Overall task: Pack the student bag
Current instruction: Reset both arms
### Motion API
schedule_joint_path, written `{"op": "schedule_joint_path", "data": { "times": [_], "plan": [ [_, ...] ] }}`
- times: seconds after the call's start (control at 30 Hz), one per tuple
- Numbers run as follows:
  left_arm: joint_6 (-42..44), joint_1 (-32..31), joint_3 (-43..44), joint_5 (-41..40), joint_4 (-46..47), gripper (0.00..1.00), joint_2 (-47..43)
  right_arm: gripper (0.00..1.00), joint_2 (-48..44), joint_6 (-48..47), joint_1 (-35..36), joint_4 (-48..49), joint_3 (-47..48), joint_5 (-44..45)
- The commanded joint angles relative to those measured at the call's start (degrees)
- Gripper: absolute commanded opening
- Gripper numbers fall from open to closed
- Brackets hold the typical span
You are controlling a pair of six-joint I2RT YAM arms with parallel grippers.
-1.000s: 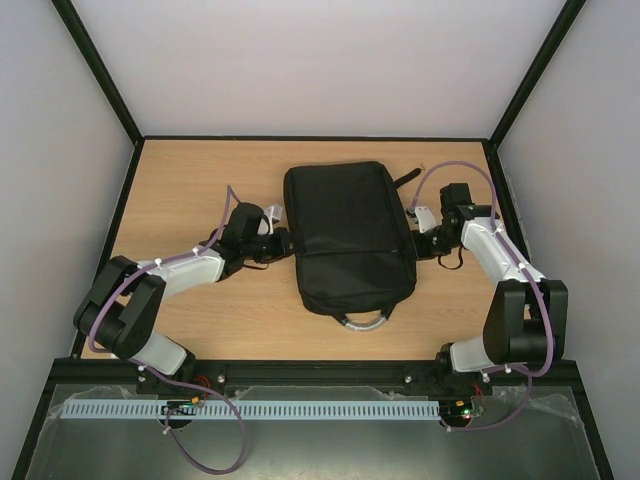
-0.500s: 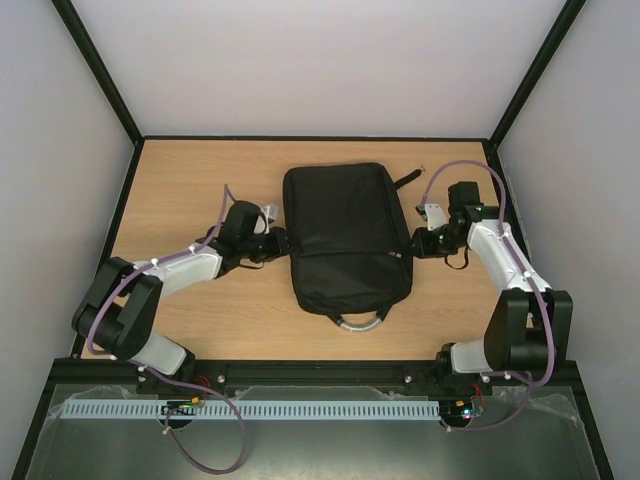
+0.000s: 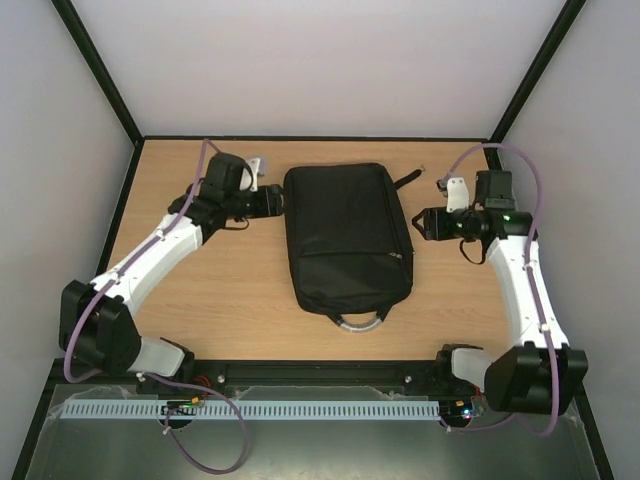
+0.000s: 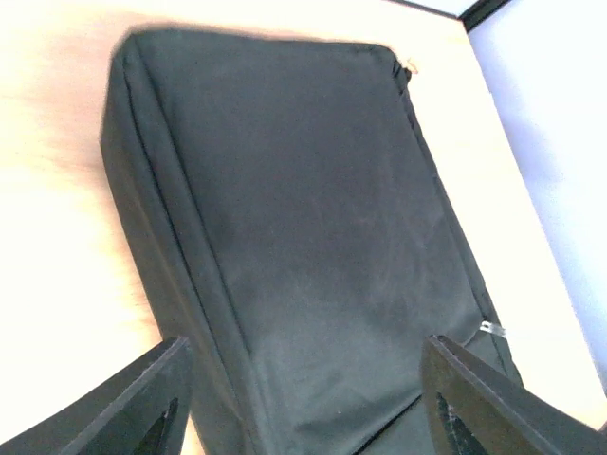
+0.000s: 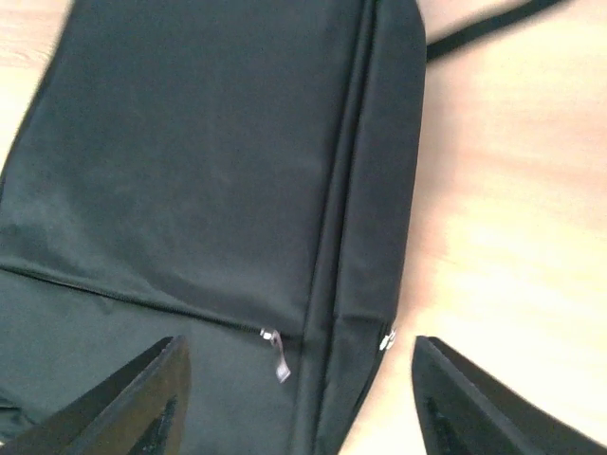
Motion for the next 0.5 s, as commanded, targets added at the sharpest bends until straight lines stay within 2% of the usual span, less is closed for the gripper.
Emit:
{"op": "schedule_joint_path", "data": {
  "times": [0.0, 0.07, 0.1, 0.2, 0.33, 0.4, 0.47],
  "plan": [
    [9.73, 0.52, 5.80, -5.16, -9.58, 0.95, -2.53, 0.72, -5.19, 3.37, -0.12, 8.44, 2.81, -1.68],
    [10.74, 0.49, 4.88, -7.61, -8.68, 0.99, -3.68, 0.87, -7.19, 6.06, -0.12, 15.34, 1.19, -2.47],
    [11.23, 0.46, 3.68, -9.36, -7.89, 0.99, -4.45, 0.98, -8.09, 7.90, -0.13, 19.03, -0.41, -3.15],
    [13.58, 0.14, -1.32, -15.42, -4.82, 0.99, -9.41, 0.99, -9.96, 13.91, -0.13, 27.00, -5.14, -5.63],
    [11.07, -1.16, -9.14, -30.38, -1.53, 0.99, -17.71, 0.99, -12.44, 20.41, -0.12, 31.68, -10.14, 3.61],
    [11.07, -1.40, -12.16, -32.91, 1.03, 0.99, -21.15, 0.99, -14.20, 20.72, -0.12, 33.46, -12.73, 7.69],
    [11.19, -1.52, -14.29, -34.22, 4.08, 0.99, -23.31, 0.99, -15.99, 21.08, -0.14, 35.87, -16.32, 7.92]
  ]
}}
